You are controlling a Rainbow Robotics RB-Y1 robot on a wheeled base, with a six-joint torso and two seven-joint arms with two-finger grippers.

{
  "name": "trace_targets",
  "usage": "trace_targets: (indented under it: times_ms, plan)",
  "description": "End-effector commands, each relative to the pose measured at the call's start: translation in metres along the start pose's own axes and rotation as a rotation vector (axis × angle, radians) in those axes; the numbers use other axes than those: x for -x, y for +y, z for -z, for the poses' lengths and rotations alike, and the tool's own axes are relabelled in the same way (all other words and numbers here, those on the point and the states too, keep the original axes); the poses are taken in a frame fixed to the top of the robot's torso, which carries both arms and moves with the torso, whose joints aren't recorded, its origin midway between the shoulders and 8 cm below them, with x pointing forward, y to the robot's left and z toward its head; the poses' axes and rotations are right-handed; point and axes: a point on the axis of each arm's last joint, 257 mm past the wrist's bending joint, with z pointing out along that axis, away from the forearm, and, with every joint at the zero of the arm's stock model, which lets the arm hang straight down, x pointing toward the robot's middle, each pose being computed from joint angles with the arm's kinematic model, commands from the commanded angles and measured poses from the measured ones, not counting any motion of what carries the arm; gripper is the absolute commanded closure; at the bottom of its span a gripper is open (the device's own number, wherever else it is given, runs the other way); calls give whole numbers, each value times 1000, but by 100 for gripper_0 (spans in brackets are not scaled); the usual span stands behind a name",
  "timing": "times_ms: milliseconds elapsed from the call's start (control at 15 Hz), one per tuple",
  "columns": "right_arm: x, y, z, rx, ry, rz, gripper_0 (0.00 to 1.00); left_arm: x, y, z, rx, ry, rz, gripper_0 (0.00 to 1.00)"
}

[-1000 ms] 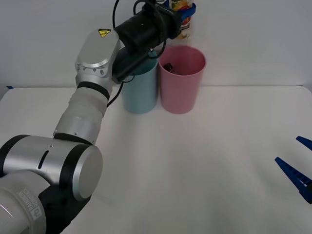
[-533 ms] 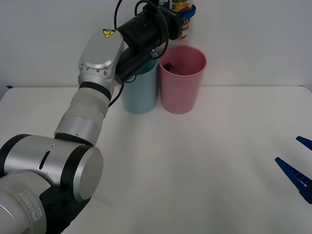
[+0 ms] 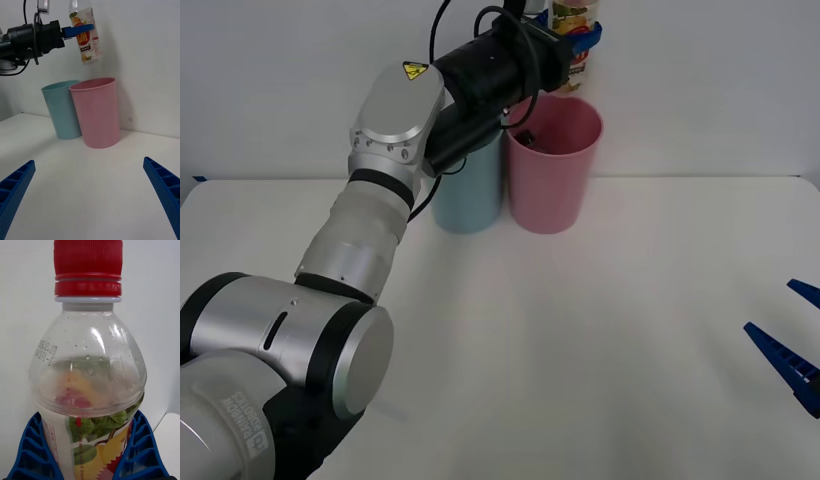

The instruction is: Grasp the object on the table and drop it into the matching bin: aluminum can to the light blue bin, PET bottle to the pink bin.

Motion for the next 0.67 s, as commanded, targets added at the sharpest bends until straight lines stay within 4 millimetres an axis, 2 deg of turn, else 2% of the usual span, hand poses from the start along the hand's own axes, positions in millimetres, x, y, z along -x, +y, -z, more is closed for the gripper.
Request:
trace_targets:
  times_ms: [67,133,200,267,333,667]
  plan:
    - [0,0,0,0,0,0,0,0,-4,-1,-8,1,3,91]
    - [0,0,0,0,0,0,0,0,-4,-1,-9,1,2,88]
    - [0,0,0,0,0,0,0,0,-5,-2,-10,2,0,75]
    - [0,0,0,0,0,0,0,0,-5,-2,-11,1,-6,7]
    - [0,0,0,0,0,0,0,0,-7,-2,-14,3,-10,0]
    - [0,0,0,0,0,0,0,2,-8,-2,-18,-9,13,0]
